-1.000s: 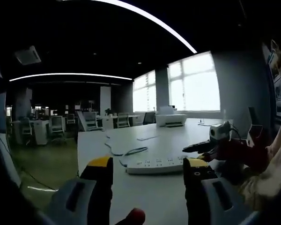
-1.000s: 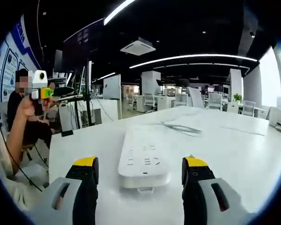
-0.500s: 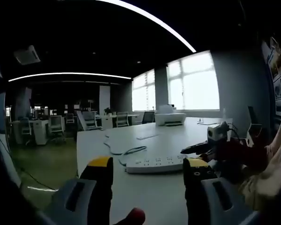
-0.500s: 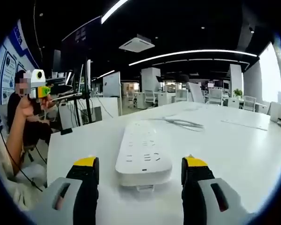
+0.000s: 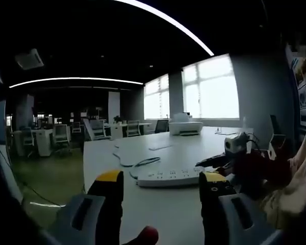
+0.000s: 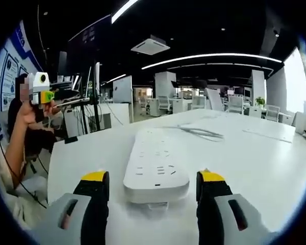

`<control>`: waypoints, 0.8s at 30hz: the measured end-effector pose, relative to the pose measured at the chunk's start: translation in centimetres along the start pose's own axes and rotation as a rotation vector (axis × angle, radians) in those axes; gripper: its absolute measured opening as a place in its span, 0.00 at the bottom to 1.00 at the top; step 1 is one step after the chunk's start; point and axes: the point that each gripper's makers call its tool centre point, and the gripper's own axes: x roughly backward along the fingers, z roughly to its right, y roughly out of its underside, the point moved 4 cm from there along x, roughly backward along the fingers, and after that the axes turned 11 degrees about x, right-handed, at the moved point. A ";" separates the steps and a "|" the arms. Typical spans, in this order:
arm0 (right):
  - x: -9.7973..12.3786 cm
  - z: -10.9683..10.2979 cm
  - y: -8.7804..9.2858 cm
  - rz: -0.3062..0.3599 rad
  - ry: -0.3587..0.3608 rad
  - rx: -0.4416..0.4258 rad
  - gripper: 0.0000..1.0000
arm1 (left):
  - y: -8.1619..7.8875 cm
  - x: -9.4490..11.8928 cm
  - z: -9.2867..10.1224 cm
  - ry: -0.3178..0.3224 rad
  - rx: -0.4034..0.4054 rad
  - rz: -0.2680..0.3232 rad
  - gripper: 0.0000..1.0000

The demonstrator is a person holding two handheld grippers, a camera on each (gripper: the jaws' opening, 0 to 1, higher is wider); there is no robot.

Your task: Pick up the power strip scattered on the table, fix it on the side mounting bracket of the table, and press the switch

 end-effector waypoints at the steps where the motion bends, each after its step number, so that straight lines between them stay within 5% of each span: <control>1: 0.0 0.0 0.0 -0.004 0.000 0.001 0.64 | 0.0 0.0 0.0 0.002 0.001 0.000 0.64; 24: -0.2 0.7 0.5 -0.025 0.004 -0.009 0.52 | 0.0 0.0 0.1 0.013 0.005 0.002 0.64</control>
